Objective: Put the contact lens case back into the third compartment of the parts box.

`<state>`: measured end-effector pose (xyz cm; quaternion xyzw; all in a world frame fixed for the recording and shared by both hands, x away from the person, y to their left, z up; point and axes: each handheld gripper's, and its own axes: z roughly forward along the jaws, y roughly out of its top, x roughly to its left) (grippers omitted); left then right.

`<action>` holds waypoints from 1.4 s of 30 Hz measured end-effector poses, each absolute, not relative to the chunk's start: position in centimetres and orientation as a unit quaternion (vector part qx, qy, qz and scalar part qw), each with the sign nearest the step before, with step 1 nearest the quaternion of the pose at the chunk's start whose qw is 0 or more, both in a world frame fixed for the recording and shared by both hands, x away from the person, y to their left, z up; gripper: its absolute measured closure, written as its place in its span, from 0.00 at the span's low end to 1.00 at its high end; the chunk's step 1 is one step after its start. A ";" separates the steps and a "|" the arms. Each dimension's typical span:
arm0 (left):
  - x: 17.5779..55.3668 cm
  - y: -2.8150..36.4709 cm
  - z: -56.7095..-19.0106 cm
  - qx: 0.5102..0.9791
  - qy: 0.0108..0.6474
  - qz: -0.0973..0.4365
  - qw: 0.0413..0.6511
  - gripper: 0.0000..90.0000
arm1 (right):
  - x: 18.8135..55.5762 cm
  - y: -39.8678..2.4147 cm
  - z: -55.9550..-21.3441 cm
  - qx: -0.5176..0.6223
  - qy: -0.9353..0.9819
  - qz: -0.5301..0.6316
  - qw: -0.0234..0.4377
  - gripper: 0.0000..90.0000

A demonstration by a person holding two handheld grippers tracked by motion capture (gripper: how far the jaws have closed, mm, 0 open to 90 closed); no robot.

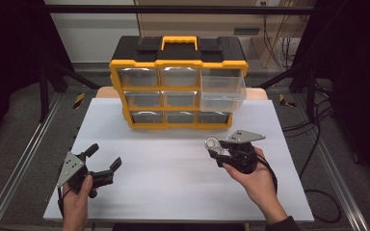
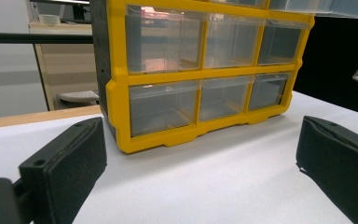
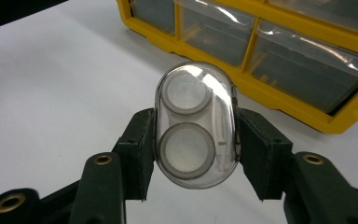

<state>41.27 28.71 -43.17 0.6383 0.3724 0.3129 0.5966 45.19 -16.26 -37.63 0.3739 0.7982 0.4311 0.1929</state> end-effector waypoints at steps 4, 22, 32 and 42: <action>41.3 28.7 -43.2 0.638 0.373 0.312 0.597 0.02 | 45.0 -17.0 -37.3 0.377 0.792 0.439 0.198 0.54; 41.3 28.7 -43.2 0.638 0.373 0.313 0.597 0.02 | 43.8 -19.9 -34.2 0.388 0.763 0.463 0.230 0.54; 41.3 28.7 -43.2 0.638 0.373 0.313 0.596 0.02 | 43.0 -21.3 -32.0 0.388 0.749 0.474 0.253 0.54; 41.3 28.7 -43.2 0.639 0.374 0.313 0.595 0.02 | 42.1 -21.9 -29.6 0.388 0.738 0.484 0.268 0.54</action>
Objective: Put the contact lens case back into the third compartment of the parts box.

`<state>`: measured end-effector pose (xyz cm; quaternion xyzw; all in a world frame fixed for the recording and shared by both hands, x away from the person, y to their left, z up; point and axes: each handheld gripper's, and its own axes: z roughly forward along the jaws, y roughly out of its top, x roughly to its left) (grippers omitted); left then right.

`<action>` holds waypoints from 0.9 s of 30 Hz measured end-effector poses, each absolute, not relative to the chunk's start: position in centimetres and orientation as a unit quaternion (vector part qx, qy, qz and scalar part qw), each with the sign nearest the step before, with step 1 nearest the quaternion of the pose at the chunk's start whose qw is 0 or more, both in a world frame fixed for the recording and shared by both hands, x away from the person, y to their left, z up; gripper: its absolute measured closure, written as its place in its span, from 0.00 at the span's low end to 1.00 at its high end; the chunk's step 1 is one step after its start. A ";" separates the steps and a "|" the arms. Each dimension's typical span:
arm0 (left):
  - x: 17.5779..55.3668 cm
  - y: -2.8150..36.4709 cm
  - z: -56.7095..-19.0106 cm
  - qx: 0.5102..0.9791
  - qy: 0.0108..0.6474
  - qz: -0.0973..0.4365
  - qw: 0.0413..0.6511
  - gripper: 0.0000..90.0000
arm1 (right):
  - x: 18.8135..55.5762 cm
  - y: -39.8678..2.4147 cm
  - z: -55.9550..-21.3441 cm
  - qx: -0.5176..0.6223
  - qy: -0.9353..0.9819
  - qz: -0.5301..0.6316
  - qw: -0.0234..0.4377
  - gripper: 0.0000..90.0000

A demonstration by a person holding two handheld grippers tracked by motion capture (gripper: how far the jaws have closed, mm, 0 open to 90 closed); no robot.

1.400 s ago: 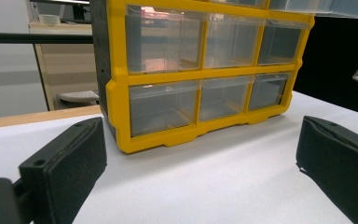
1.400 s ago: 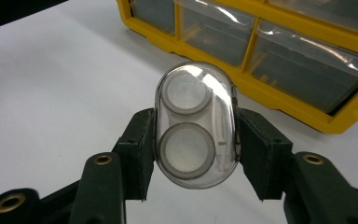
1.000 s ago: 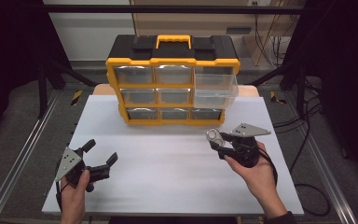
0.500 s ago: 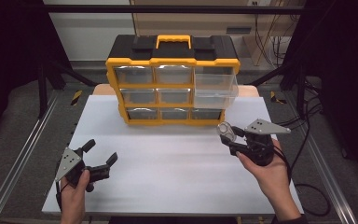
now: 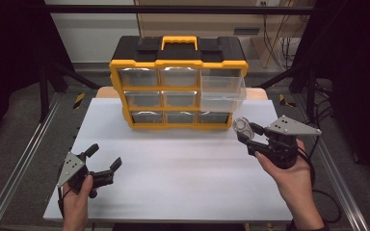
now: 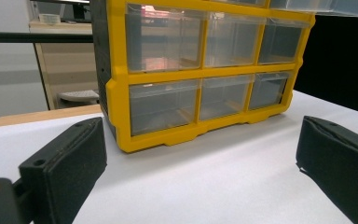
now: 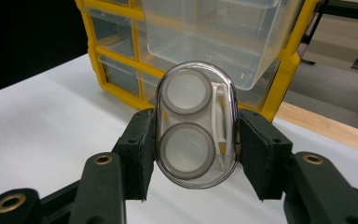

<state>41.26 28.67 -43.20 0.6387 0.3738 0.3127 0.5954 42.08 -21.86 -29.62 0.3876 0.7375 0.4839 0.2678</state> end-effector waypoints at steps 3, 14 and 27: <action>41.3 28.7 -43.2 0.638 0.375 0.313 0.595 0.02 | 41.8 -21.7 -28.9 0.389 0.736 0.485 0.270 0.54; 41.3 28.7 -43.2 0.639 0.374 0.313 0.595 0.02 | 41.3 -21.3 -26.3 0.379 0.725 0.503 0.279 0.55; 41.3 28.7 -43.2 0.640 0.374 0.313 0.593 0.02 | 41.8 -21.5 -23.8 0.375 0.706 0.525 0.292 0.54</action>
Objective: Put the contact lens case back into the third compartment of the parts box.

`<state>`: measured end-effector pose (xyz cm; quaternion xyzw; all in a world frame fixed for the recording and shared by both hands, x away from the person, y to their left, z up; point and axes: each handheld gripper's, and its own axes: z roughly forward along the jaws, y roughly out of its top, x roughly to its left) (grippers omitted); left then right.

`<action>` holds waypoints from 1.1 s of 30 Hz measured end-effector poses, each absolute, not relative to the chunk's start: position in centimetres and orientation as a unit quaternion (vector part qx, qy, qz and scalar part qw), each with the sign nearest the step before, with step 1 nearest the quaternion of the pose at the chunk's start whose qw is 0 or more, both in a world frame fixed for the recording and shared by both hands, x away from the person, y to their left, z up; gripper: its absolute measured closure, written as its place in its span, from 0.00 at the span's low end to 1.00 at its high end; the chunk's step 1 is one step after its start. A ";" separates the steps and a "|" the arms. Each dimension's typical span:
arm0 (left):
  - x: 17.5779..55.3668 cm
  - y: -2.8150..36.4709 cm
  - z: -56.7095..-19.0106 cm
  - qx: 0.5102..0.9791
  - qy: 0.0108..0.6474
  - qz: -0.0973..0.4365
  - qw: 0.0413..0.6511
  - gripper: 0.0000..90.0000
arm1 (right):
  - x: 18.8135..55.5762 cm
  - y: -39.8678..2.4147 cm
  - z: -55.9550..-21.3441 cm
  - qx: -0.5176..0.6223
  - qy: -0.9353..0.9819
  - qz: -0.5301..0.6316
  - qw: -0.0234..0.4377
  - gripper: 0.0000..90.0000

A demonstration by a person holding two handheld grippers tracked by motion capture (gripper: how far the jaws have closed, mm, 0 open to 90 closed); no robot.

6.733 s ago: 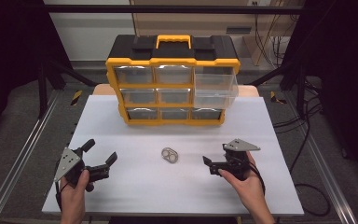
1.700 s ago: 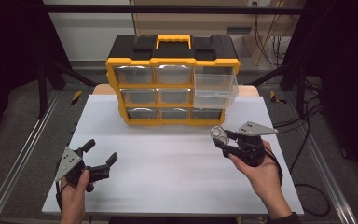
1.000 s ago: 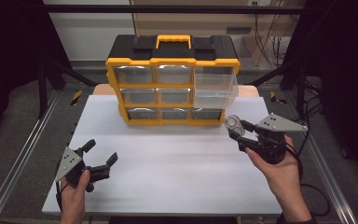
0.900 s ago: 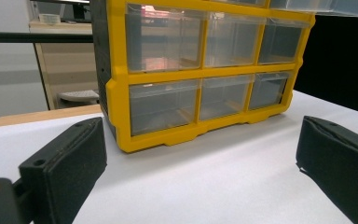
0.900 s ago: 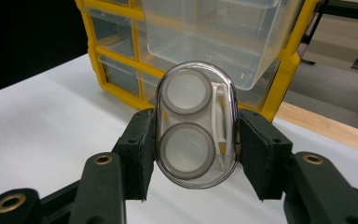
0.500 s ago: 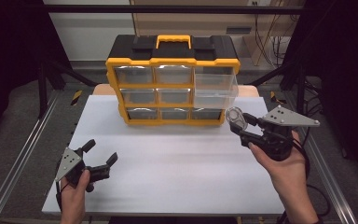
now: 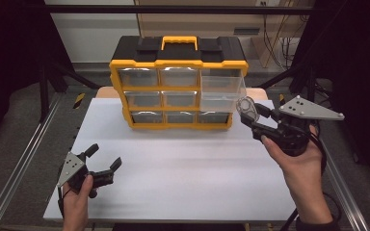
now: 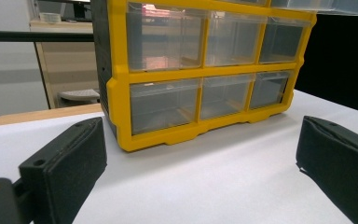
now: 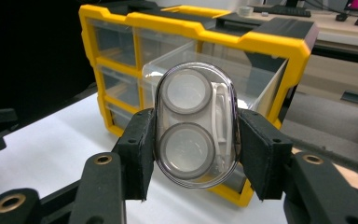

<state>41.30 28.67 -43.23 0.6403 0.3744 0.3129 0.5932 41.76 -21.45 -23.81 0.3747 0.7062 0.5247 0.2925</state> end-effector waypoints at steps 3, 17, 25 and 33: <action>41.3 28.7 -43.2 0.641 0.374 0.313 0.593 0.02 | 42.2 -21.4 -23.3 0.375 0.702 0.528 0.296 0.54; 41.3 28.7 -43.2 0.640 0.374 0.313 0.594 0.02 | 45.5 -21.1 -22.0 0.388 0.690 0.540 0.288 0.54; 41.3 28.7 -43.2 0.640 0.374 0.312 0.594 0.02 | 46.9 -20.7 -21.6 0.393 0.683 0.546 0.284 0.54; 41.3 28.7 -43.2 0.640 0.374 0.313 0.594 0.02 | 47.9 -20.4 -21.6 0.398 0.684 0.542 0.283 0.54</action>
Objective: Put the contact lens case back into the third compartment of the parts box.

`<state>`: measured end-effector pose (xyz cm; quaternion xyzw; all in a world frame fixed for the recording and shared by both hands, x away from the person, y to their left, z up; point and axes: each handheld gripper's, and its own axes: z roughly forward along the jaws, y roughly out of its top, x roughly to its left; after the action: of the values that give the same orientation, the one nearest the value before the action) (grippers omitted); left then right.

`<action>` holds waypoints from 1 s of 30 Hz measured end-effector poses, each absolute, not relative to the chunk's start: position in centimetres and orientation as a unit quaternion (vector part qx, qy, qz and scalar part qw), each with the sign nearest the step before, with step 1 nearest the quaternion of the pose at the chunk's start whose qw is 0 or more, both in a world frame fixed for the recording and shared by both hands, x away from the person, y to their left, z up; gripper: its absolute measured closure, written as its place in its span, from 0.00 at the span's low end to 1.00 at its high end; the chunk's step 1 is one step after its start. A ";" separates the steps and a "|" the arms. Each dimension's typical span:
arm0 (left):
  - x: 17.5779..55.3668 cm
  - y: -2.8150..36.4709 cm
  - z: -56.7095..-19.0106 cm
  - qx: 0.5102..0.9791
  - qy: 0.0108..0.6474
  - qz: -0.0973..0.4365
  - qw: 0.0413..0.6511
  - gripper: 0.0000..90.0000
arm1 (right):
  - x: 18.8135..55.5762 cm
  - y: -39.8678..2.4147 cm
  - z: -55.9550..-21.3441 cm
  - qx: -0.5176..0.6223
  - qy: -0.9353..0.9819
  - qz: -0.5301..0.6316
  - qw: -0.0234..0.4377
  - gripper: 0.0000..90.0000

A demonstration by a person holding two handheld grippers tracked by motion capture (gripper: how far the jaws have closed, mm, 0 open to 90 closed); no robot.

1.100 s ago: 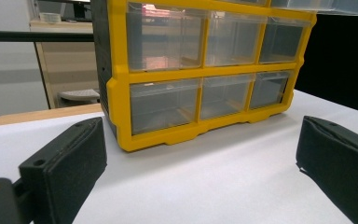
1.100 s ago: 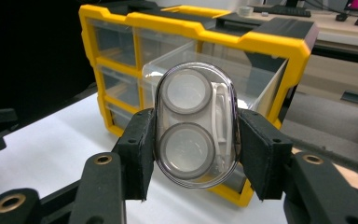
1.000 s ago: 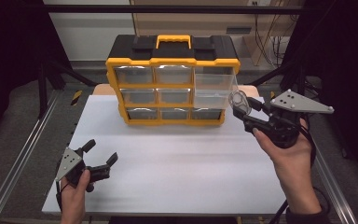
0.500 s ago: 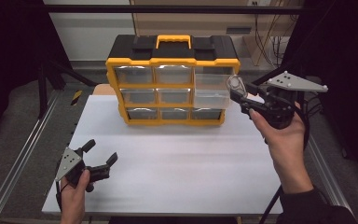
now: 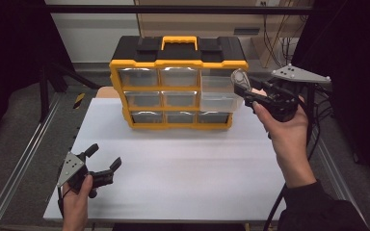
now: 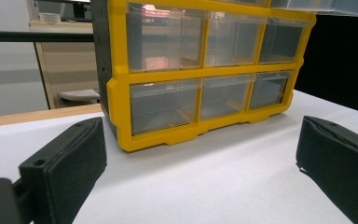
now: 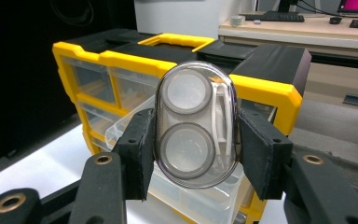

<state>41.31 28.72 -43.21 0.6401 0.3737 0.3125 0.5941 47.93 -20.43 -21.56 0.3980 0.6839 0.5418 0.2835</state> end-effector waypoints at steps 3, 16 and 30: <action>41.3 28.7 -43.2 0.640 0.374 0.313 0.594 0.02 | 48.2 -20.4 -21.5 0.399 0.684 0.540 0.285 0.54; 41.3 28.8 -43.2 0.639 0.374 0.313 0.594 0.02 | 49.4 -19.8 -21.1 0.402 0.683 0.539 0.286 0.54; 41.3 28.8 -43.2 0.640 0.374 0.313 0.594 0.02 | 49.9 -19.4 -21.1 0.402 0.685 0.536 0.286 0.54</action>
<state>41.31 28.75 -43.19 0.6397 0.3735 0.3129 0.5945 49.90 -19.43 -21.09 0.4023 0.6845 0.5364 0.2861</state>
